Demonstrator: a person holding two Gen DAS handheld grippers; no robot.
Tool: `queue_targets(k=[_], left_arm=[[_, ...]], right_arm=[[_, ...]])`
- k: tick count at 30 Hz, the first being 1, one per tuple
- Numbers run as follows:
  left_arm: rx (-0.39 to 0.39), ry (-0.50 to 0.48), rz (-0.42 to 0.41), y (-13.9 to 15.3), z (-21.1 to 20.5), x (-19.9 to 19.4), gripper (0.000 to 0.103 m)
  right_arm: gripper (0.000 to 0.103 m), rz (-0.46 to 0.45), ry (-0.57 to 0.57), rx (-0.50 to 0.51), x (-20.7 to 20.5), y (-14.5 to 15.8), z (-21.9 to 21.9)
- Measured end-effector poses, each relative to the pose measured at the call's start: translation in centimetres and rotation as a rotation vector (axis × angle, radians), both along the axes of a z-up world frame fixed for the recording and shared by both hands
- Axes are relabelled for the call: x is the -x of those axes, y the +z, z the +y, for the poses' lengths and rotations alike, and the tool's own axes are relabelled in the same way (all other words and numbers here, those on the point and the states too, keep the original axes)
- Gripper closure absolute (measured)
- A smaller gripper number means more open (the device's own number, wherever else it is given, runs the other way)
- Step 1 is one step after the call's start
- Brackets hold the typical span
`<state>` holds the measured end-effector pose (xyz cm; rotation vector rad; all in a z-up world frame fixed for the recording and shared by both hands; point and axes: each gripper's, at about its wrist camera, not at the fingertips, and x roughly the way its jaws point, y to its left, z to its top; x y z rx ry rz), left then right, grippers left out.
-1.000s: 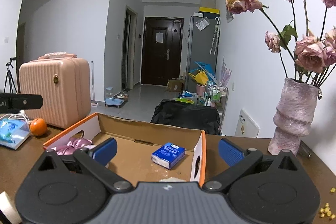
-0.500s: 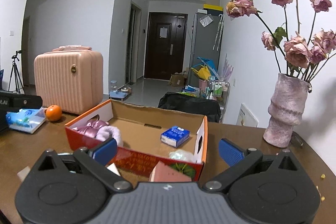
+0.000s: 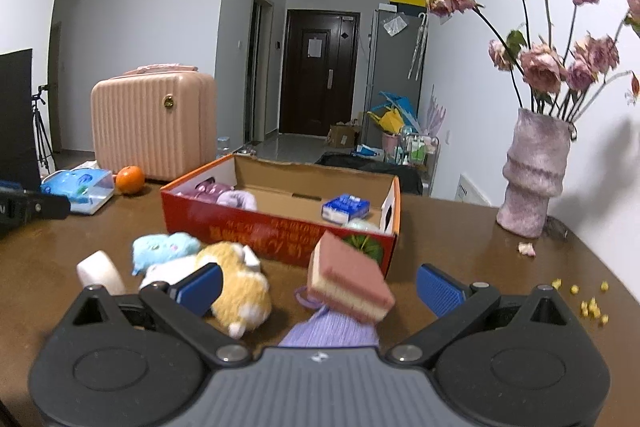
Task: Organize soft objects
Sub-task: 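Grasp the purple drawstring sachet with the right gripper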
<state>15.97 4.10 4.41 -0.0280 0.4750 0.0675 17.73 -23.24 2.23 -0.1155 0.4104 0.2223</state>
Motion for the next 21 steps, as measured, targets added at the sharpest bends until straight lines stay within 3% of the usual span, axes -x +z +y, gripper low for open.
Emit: queue_targets(k=[10,21], left_arm=[[-0.001,-0.025,0.041,-2.0,-0.5,2.8,0.000],[0.006,-0.026,0.076,-3.2,-0.4,2.5,0.000]], right_arm=[[0.000,0.047,-0.006,-0.008,2.3,-1.6,0.1],[0.000,0.089,-0.038,-0.013,0.7,-2.5,-0.1]])
